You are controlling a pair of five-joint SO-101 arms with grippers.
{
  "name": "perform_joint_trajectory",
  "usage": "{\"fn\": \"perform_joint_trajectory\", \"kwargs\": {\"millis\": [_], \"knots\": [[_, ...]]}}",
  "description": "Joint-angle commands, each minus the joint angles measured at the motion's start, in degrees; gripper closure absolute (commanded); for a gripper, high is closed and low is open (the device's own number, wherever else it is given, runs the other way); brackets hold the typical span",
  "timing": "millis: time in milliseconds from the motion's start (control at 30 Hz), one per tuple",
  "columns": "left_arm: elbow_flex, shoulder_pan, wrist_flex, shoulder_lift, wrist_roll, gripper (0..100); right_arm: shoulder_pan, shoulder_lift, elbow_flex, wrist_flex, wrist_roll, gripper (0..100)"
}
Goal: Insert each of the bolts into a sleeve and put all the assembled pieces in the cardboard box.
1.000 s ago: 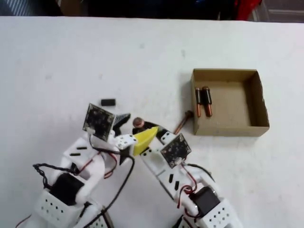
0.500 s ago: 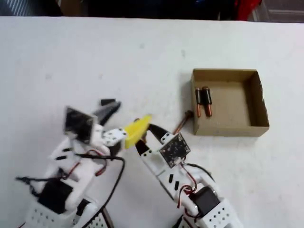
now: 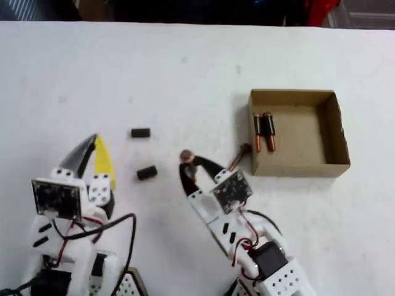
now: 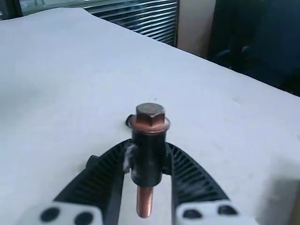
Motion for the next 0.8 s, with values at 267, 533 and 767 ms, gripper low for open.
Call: {"fn": "perform_joint_trajectory", "kwargs": {"millis": [267, 533, 767], "knots": [[4.31, -5.58, 4.92, -0.48, -0.53, 98, 11.74, -0.84, -10.81, 15.60, 0.70, 98.1], [15.82, -5.85, 5.01, -0.48, -0.09, 98, 24.22, -0.48, -24.79, 28.35, 1.32, 98.1], [25.05, -5.76, 4.84, -0.48, -0.09, 98, 30.02, 1.01, -37.36, 34.51, 8.18, 98.1]]}}
